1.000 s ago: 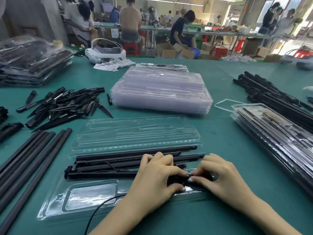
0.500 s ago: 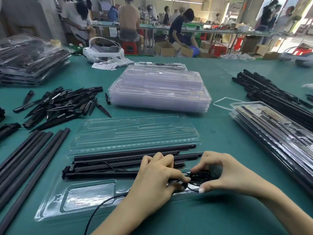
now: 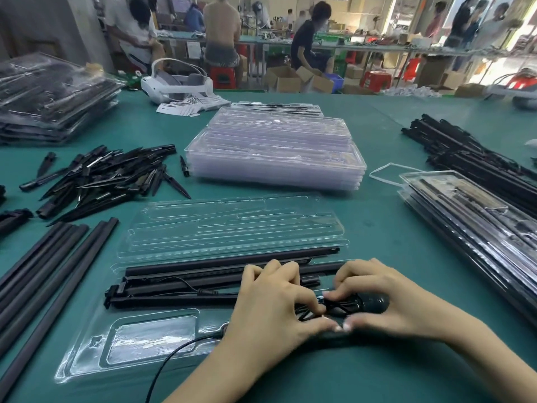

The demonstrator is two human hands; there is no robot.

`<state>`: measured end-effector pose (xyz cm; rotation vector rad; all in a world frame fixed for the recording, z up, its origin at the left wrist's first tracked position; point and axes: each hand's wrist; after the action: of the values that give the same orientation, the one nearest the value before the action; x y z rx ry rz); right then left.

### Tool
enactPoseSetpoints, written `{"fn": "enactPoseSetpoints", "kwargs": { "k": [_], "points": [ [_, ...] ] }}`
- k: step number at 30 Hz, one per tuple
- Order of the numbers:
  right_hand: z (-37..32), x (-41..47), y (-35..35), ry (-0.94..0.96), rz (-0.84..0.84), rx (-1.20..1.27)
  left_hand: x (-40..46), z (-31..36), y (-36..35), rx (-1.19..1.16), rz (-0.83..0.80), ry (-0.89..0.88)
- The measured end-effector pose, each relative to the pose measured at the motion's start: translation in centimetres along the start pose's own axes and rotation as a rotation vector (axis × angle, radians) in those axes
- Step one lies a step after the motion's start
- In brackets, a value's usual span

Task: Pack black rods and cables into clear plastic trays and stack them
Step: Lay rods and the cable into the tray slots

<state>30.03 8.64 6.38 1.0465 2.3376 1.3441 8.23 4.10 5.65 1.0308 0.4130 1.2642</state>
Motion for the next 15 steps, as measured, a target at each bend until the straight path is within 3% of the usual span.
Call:
{"fn": "enactPoseSetpoints", "kwargs": {
  "k": [4,7,11,15],
  "points": [
    [0.2,0.2,1.0,-0.016,-0.078,0.091,0.0,0.1,-0.1,0.001,0.035,0.012],
    [0.3,0.6,1.0,-0.006,-0.04,0.116,-0.1,0.2,-0.3,0.019,0.055,0.006],
    [0.3,0.9,0.4,0.073,0.042,-0.042,-0.1,0.2,-0.8,0.048,0.102,-0.036],
    [0.1,1.0,-0.4,0.089,0.077,-0.073,0.0,-0.3,0.0,-0.058,-0.033,-0.002]
  ]
}}
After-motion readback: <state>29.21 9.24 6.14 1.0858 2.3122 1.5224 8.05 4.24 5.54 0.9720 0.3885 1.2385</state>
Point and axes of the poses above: each hand's wrist, its own x-axis towards the middle knuckle, its own y-axis out of the back of the hand, z = x × y, and after that the axes turned 1 degree about -x, right-handed
